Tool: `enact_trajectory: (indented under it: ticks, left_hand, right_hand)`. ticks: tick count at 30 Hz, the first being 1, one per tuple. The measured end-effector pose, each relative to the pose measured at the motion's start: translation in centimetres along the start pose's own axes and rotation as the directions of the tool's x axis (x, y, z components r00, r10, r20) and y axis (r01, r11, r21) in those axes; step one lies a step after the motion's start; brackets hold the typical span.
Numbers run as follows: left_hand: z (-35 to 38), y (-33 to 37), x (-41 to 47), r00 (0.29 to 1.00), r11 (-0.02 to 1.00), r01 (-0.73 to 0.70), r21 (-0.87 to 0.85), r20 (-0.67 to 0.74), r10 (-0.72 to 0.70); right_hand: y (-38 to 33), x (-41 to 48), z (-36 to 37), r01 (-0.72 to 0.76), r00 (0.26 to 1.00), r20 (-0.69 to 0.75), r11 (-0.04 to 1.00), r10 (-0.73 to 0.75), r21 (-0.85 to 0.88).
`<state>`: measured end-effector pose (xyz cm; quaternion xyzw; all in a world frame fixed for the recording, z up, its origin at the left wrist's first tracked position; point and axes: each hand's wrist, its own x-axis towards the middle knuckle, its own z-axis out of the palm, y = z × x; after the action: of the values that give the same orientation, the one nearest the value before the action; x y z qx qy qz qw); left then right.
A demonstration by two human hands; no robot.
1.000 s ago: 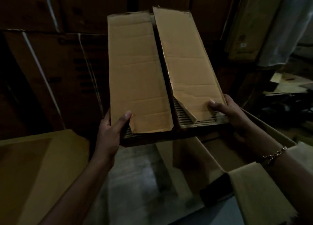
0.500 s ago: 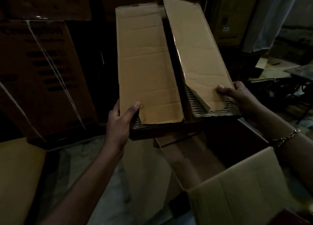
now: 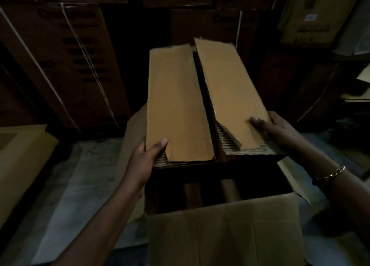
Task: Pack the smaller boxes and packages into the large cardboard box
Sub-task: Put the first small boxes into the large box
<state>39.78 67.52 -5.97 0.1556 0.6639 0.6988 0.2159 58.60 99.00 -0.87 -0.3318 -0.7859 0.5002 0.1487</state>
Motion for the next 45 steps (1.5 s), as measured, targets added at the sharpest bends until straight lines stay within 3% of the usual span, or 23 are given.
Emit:
enact_trajectory:
  ticks: [7, 10, 17, 19, 22, 24, 26, 30, 36, 40, 43, 45]
  left_hand:
    - [0.6, -5.0, 0.9, 0.976, 0.969, 0.216, 0.12, -0.016, -0.215]
    - [0.4, -7.1, 1.5, 0.953, 0.938, 0.302, 0.172, -0.024, -0.303]
    - [1.5, -9.8, 4.0, 0.933, 0.854, 0.328, 0.404, 0.004, -0.36]
    - [2.3, -10.9, 4.1, 0.922, 0.763, 0.275, 0.584, 0.063, -0.381]
    - [4.0, -12.4, 3.4, 0.834, 0.5, 0.183, 0.846, 0.136, -0.535]
    - [4.5, -13.0, 3.6, 0.835, 0.389, 0.135, 0.911, 0.107, -0.54]
    - [4.6, -13.1, 4.1, 0.878, 0.302, 0.113, 0.947, 0.047, -0.477]
    - [6.5, -12.7, 4.9, 0.888, 0.203, 0.026, 0.979, 0.07, -0.455]
    - [10.7, -13.1, 4.6, 0.893, 0.181, -0.048, 0.982, 0.124, -0.433]
    - [9.0, -9.4, 4.5, 0.928, 0.354, 0.062, 0.933, 0.077, -0.365]
    - [3.8, -5.7, 3.0, 0.969, 0.531, 0.169, 0.83, -0.042, -0.243]
    - [0.3, -4.5, 2.0, 0.977, 0.557, 0.207, 0.804, -0.148, -0.15]
  right_hand:
    - [5.1, 2.3, 2.3, -0.07, 0.995, 0.069, 0.997, 0.068, 0.026]
    - [7.8, 3.8, 3.2, -0.178, 0.97, 0.177, 0.982, 0.165, 0.061]
    - [12.0, 5.6, 5.3, -0.317, 0.911, 0.276, 0.949, 0.306, -0.007]
    - [12.8, 5.5, 5.9, -0.288, 0.897, 0.315, 0.95, 0.311, -0.119]
    - [14.1, 5.3, 7.4, -0.151, 0.844, 0.439, 0.923, 0.307, -0.354]
    - [13.9, 5.3, 8.2, -0.064, 0.816, 0.469, 0.859, 0.338, -0.509]
    - [13.0, 5.4, 8.9, 0.029, 0.841, 0.427, 0.761, 0.331, -0.648]
    - [10.2, 4.7, 12.0, 0.076, 0.897, 0.36, 0.712, 0.257, -0.698]
    - [9.2, 4.8, 14.2, 0.171, 0.92, 0.343, 0.591, 0.191, -0.788]
    - [8.4, 5.1, 10.3, 0.175, 0.941, 0.323, 0.67, 0.102, -0.722]
    - [7.9, 5.7, 5.7, 0.144, 0.97, 0.241, 0.715, 0.035, -0.684]
    - [8.1, 5.9, 2.8, 0.113, 0.99, 0.137, 0.699, -0.021, -0.706]
